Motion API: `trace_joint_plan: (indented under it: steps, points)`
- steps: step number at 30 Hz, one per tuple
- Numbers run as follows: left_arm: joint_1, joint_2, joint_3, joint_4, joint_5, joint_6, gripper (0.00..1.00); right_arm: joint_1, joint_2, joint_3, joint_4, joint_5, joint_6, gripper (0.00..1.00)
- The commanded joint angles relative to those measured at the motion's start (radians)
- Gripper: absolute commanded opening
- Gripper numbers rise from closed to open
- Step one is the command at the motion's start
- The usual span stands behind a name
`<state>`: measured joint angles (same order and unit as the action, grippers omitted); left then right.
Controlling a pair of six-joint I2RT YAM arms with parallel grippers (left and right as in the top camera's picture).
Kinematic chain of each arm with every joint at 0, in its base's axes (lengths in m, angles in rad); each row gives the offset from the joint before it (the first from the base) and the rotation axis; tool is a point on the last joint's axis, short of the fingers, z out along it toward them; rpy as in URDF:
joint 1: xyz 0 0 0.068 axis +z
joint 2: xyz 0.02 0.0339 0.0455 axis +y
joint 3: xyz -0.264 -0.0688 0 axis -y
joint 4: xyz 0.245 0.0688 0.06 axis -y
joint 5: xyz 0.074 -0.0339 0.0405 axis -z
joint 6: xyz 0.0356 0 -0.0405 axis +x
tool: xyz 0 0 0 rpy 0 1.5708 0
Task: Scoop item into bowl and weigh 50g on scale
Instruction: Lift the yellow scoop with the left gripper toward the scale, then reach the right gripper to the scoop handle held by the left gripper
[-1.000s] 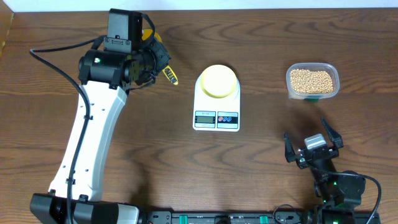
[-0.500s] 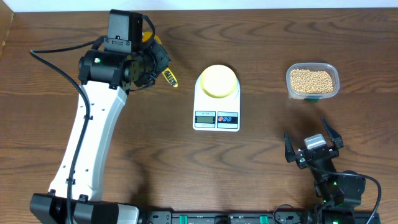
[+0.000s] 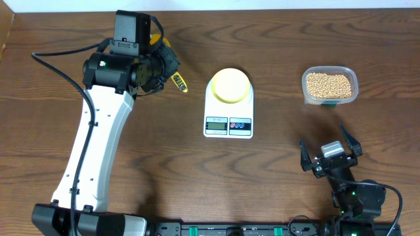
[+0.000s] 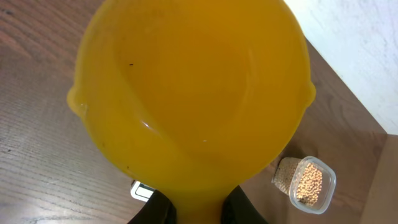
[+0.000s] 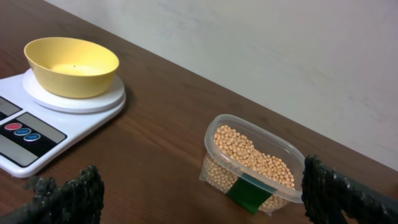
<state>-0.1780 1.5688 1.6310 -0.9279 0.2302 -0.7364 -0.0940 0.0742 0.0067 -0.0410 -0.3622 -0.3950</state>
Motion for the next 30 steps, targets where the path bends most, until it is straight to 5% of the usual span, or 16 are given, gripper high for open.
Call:
trace_joint_plan:
  steps: [1,10,19,25,30]
  points:
    - [0.002,0.000,-0.009,-0.006,-0.006,-0.002,0.08,-0.003,-0.002,-0.001,-0.005,0.005,-0.003,0.99]
    - [0.002,0.000,-0.009,-0.002,-0.007,-0.053,0.08,-0.003,-0.002,-0.001,-0.005,0.005,-0.003,0.99]
    - [0.002,0.000,-0.009,-0.007,0.008,-0.343,0.08,-0.003,-0.002,-0.001,-0.004,-0.083,-0.002,0.99]
    - [0.002,0.000,-0.009,0.010,0.139,-0.410,0.08,-0.003,-0.002,-0.001,0.051,-0.175,0.010,0.99]
    - [0.002,0.000,-0.009,0.062,0.208,-0.410,0.08,-0.004,-0.002,0.023,0.190,-0.101,0.411,0.99]
